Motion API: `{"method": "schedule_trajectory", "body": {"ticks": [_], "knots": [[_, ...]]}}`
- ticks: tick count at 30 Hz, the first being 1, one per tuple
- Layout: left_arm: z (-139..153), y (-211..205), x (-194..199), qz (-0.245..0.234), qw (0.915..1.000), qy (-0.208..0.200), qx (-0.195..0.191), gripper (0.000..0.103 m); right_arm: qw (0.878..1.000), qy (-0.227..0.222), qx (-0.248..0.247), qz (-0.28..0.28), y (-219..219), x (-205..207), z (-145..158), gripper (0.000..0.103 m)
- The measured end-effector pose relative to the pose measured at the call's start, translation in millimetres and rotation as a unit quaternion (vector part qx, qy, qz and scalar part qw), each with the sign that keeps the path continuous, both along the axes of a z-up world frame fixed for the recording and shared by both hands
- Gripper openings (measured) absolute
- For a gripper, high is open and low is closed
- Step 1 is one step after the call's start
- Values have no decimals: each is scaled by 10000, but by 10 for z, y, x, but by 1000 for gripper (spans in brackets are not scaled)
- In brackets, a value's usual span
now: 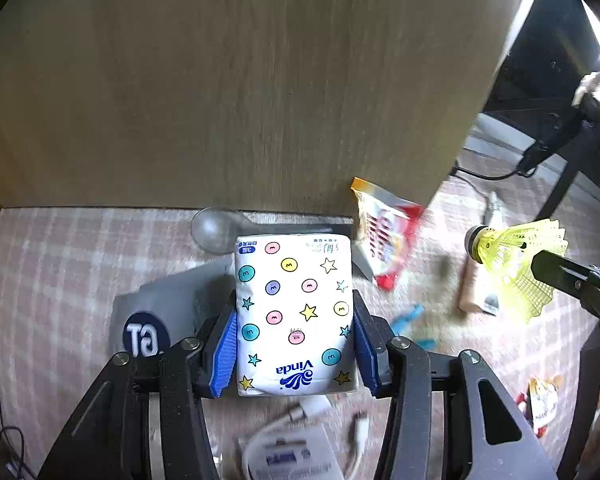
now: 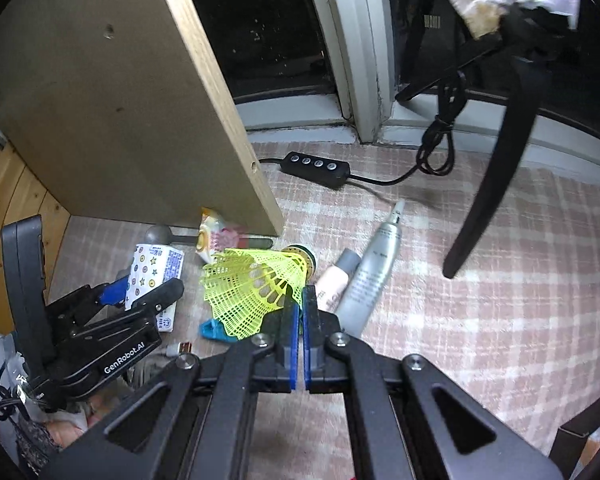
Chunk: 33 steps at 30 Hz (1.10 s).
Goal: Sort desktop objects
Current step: 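Grasp the Vinda tissue pack with the left tool while the right tool grasps the yellow shuttlecock, then carry the tissue pack and shuttlecock with both tools over the black box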
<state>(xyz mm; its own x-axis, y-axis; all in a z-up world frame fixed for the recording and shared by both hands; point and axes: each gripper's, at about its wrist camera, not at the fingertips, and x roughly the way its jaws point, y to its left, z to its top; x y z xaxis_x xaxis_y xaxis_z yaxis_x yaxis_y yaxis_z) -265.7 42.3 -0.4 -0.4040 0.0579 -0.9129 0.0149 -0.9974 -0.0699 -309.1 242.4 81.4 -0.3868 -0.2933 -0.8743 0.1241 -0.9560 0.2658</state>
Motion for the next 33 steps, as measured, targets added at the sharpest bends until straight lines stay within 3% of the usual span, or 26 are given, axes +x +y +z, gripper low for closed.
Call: {"method": "schedule_trajectory", "body": {"ticks": [5, 13, 24, 33], "knots": [[190, -207, 306, -82, 9999, 148, 12, 47, 9999, 134, -52, -57, 166, 248, 228, 2], [887, 271, 641, -328, 9985, 431, -61, 47, 9986, 396, -145, -325, 623, 680, 486, 1], [1336, 1500, 1005, -1479, 9866, 680, -91, 47, 9888, 749, -184, -1275, 1922, 1702, 875, 2], [1483, 2876, 1577, -2630, 9621, 686, 209, 47, 9676, 674, 127, -2431, 3301, 2751, 938, 2]]}}
